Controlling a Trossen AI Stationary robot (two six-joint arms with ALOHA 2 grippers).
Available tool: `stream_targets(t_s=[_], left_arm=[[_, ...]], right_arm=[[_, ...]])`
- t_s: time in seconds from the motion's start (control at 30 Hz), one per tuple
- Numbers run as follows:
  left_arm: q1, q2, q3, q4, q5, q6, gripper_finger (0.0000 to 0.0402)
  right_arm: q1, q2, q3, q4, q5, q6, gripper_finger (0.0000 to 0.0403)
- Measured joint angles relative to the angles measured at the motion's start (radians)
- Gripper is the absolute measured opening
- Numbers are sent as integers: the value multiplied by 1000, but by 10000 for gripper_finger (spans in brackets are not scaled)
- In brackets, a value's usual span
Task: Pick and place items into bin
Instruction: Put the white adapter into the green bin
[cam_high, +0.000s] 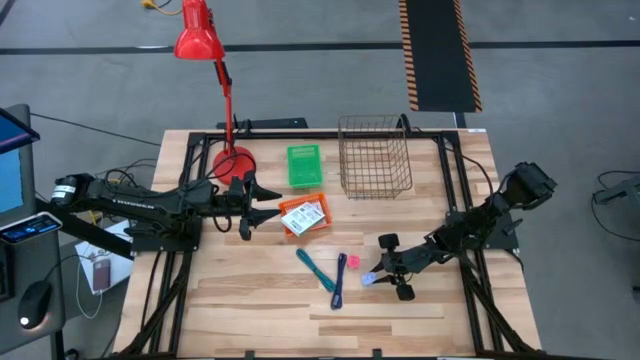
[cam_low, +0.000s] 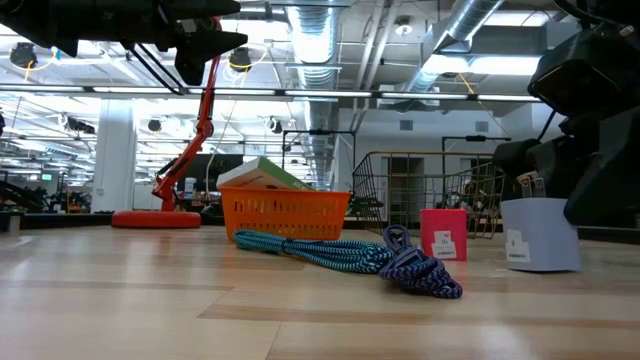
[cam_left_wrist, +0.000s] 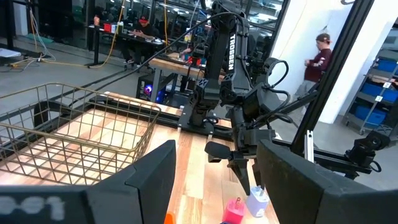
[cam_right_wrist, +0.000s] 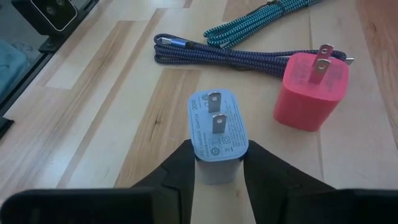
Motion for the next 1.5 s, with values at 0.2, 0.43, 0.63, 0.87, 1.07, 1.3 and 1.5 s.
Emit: stream_targets(t_s=[0.2, 0.43, 0.63, 0.87, 1.07, 1.3, 1.5], left_arm=[[0, 0, 0, -5, -1, 8, 213], [0, 0, 0, -7, -9, 18, 213], [0, 0, 0, -7, -10, 69, 213], [0, 0, 0, -38, -11, 71, 213], [0, 0, 0, -106, -21, 114, 213], [0, 0, 0, -89, -24, 135, 213], [0, 0, 0, -21, -135, 145, 213]], right_arm=[[0, 0, 4, -4, 0, -31, 105], [0, 0, 30, -4, 0, -77, 103], [-16, 0, 50, -6, 0, -103, 104], [-39, -47, 122, -170, 3, -175, 104], [-67, -126, 188, -315, 4, -258, 104], [-100, -190, 246, -459, 4, -333, 104], [-138, -217, 268, -514, 4, -400, 104]])
